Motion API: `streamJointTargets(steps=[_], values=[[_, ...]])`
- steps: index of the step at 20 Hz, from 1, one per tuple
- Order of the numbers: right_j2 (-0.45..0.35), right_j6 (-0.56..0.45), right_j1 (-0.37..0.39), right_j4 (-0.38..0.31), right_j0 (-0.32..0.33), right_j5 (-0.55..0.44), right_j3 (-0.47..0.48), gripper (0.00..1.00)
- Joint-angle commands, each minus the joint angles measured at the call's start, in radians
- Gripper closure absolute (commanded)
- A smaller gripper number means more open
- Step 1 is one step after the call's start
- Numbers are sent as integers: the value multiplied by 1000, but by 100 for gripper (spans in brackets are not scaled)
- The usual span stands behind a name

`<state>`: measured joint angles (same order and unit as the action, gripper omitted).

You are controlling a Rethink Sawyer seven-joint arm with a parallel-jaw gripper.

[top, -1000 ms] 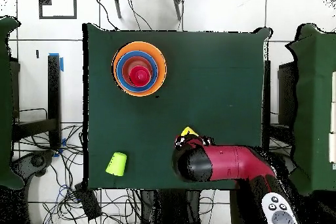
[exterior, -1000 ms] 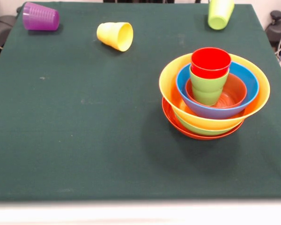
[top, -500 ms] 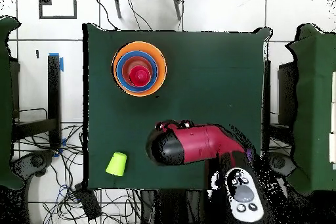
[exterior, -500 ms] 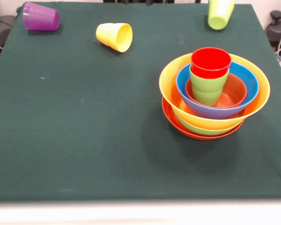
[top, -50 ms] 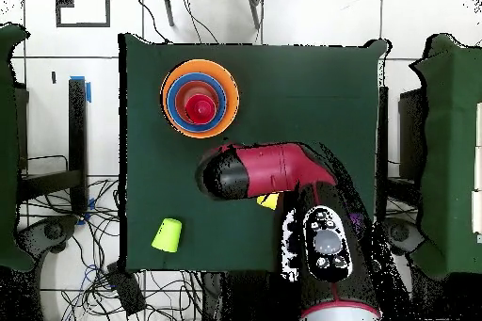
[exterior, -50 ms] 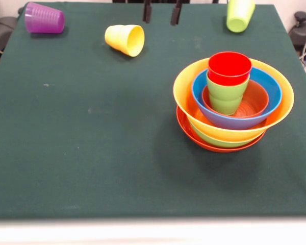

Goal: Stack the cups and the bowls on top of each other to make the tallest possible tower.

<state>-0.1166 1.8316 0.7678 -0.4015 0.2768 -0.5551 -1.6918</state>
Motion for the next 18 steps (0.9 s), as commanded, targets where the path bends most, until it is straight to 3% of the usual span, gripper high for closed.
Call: streamJointTargets(steps=[1, 6, 9, 13, 18], values=[[120, 235, -98, 25, -71, -259, 238, 0], [228, 214, -100, -17, -106, -393, 314, 0], [294, 251, -127, -52, -138, -409, 366, 0], [303, 257, -178, 0, -154, -480, 399, 0], [354, 348, -227, 33, -223, -580, 463, 0]])
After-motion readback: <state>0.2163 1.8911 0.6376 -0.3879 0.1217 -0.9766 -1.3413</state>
